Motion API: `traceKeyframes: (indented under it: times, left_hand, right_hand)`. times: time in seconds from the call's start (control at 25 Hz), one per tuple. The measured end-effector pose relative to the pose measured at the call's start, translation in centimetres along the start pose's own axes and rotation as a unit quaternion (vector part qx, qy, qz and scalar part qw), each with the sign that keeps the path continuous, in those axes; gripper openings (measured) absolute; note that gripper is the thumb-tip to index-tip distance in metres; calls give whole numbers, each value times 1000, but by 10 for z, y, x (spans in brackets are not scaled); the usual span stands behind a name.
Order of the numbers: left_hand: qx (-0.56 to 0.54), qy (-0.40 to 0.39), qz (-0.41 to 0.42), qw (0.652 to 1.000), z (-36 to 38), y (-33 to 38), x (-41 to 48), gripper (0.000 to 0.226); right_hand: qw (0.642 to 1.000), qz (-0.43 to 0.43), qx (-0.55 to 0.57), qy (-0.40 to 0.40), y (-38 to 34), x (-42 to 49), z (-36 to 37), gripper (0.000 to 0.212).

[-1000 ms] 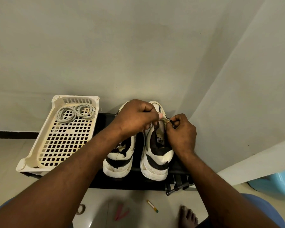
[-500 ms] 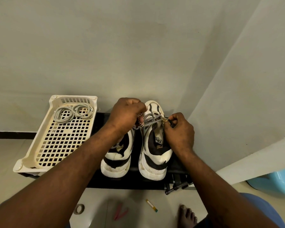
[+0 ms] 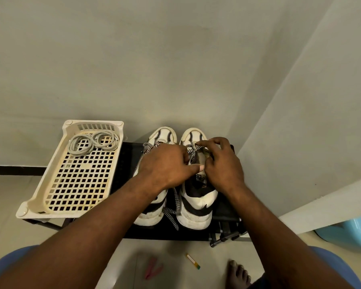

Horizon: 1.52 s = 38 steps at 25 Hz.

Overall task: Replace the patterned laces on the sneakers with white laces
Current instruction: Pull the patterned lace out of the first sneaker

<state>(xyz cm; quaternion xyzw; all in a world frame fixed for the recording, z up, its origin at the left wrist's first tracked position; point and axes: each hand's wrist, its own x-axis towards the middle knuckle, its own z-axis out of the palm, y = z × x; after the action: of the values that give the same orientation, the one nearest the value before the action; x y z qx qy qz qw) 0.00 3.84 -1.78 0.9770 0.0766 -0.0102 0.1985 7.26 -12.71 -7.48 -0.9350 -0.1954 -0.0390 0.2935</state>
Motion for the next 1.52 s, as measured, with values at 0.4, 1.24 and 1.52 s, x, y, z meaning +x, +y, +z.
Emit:
traceKeyframes:
  times: [0.4,1.24,1.52]
  left_hand:
    - [77,57,6,995,22,17,-4,23]
    - [72,38,26,996,30,12,3,28]
    - [89,45,37,994,32,12,4,28]
  right_hand:
    - [1000,-1,3,25,-1,2,9,18]
    - [794,245,541,129,-2,21,-26,6]
    - [997,42,62,5,-2,10,-6,13]
